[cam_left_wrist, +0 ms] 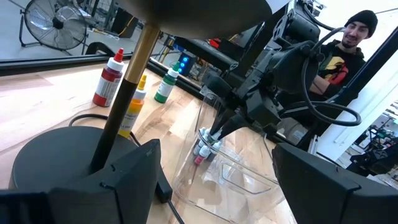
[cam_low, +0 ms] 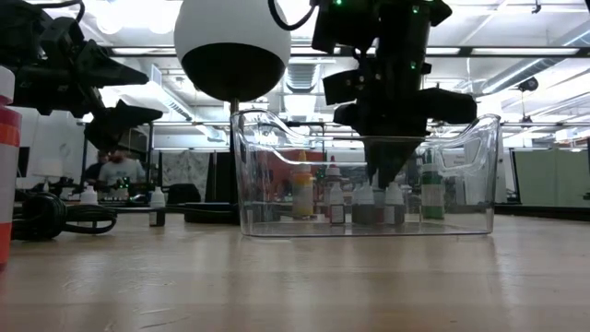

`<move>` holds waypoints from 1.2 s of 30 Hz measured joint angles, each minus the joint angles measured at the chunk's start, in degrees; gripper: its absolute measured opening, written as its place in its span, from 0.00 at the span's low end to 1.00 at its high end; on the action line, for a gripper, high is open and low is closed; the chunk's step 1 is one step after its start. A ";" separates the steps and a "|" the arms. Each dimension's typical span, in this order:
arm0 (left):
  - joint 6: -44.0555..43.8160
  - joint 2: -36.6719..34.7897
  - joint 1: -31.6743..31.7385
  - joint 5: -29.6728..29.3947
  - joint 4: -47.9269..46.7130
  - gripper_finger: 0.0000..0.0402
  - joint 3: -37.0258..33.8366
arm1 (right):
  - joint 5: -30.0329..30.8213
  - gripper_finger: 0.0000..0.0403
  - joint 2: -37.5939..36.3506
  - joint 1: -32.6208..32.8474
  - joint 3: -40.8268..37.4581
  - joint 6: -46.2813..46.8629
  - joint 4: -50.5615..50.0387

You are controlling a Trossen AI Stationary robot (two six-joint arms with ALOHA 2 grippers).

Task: Pick & Place food coloring
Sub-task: Put the small green food coloring bottle into the transparent bin, then put the large green food coloring bottle into the transparent bin

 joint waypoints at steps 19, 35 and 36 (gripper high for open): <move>0.00 0.00 0.00 0.00 0.00 0.70 0.00 | 0.02 0.35 0.00 0.00 3.24 -0.22 -2.24; 0.00 0.02 -0.01 -0.02 0.02 0.70 0.00 | 4.70 0.43 -7.24 0.27 11.80 9.90 -14.89; 0.00 0.02 -0.01 0.00 0.02 0.70 0.00 | 4.70 0.43 -8.03 0.42 12.09 10.80 -15.22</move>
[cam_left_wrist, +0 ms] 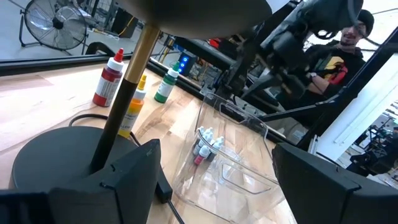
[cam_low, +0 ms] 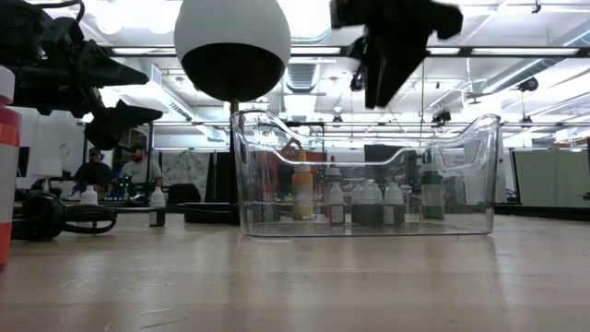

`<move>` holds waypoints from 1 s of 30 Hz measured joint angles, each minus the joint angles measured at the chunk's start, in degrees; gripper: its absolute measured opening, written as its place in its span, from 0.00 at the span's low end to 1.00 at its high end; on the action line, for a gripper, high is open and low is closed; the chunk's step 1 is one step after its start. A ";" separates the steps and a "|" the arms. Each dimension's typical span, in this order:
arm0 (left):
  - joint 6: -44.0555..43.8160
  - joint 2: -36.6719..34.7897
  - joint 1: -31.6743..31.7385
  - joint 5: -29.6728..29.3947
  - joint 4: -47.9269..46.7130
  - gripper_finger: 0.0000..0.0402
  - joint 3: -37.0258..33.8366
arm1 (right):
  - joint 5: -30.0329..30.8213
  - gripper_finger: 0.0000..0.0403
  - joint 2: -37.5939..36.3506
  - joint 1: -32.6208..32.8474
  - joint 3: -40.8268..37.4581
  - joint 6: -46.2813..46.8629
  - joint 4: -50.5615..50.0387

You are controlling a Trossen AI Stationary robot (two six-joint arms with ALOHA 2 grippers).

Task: Pick & Place food coloring
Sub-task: Put the large green food coloring bottle into the transparent bin

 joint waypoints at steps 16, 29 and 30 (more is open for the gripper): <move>0.00 0.00 0.02 -0.02 -0.01 0.70 0.00 | 4.68 0.55 -11.65 7.58 0.01 18.79 -9.51; 0.00 0.00 0.01 -0.02 -0.02 0.70 0.00 | 11.01 0.78 -20.08 8.40 -0.18 25.93 -14.38; 0.00 0.00 0.00 -0.02 -0.02 0.70 0.00 | 11.71 0.79 -20.50 7.78 -0.18 25.31 -14.38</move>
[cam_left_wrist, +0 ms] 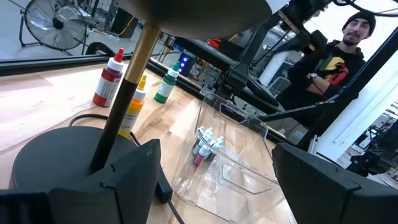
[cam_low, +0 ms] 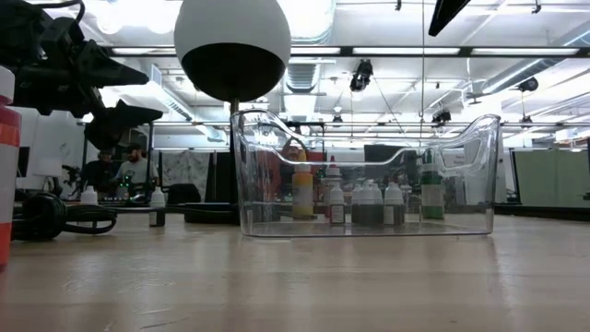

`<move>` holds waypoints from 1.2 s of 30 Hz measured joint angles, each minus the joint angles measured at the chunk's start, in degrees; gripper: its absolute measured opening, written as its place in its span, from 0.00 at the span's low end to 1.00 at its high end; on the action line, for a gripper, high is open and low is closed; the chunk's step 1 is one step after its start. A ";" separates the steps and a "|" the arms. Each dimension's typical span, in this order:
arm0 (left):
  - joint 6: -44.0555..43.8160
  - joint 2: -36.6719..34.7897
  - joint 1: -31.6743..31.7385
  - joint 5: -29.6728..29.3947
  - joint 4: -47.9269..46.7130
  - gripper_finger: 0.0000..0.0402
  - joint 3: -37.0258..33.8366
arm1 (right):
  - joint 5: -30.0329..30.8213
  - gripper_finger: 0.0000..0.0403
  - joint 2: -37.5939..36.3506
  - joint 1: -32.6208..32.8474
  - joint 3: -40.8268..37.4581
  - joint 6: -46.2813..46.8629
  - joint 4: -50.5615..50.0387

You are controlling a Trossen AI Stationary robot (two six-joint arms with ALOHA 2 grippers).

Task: Pick & Place food coloring
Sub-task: Put the large green food coloring bottle into the transparent bin

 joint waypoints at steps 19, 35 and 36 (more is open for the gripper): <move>0.01 0.01 0.00 -0.02 -0.01 0.70 0.00 | -2.11 0.89 1.89 -24.03 -0.02 0.94 0.20; 0.01 0.01 0.01 0.00 -0.01 0.70 0.00 | -5.02 0.89 14.49 -37.25 -0.33 5.27 5.80; 0.00 0.01 0.01 0.00 -0.01 0.70 0.00 | -5.64 0.89 15.31 -37.76 -0.33 5.77 5.81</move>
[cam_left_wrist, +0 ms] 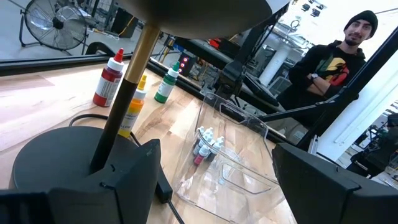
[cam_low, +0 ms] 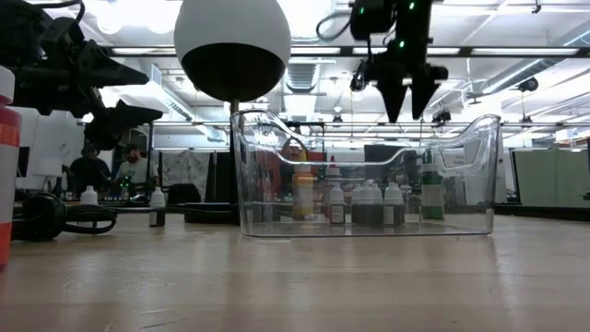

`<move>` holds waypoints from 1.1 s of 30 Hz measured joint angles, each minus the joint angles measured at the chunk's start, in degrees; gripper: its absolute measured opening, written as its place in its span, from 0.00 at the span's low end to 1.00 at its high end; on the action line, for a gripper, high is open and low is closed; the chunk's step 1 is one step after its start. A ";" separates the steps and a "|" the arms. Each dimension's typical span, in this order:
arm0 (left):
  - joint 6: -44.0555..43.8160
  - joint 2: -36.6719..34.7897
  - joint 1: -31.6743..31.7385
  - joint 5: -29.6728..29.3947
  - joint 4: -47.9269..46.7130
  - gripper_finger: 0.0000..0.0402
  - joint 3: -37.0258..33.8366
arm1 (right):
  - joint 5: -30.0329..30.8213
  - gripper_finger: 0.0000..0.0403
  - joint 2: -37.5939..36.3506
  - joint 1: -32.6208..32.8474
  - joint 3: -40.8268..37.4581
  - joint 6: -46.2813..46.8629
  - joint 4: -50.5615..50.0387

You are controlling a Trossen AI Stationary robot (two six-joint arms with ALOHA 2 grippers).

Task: Pick & Place food coloring
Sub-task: Put the large green food coloring bottle into the transparent bin

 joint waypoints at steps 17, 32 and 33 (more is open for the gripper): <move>0.00 0.00 0.00 -0.01 0.00 0.70 0.00 | -6.86 0.89 4.12 -1.96 -8.90 10.65 1.67; -0.01 -0.01 0.00 -0.01 0.00 0.70 0.00 | -9.78 0.88 3.34 -3.09 -21.91 11.90 15.94; 0.00 -0.01 0.00 -0.02 0.00 0.70 0.00 | -9.74 0.88 3.34 -3.10 -22.28 11.88 16.28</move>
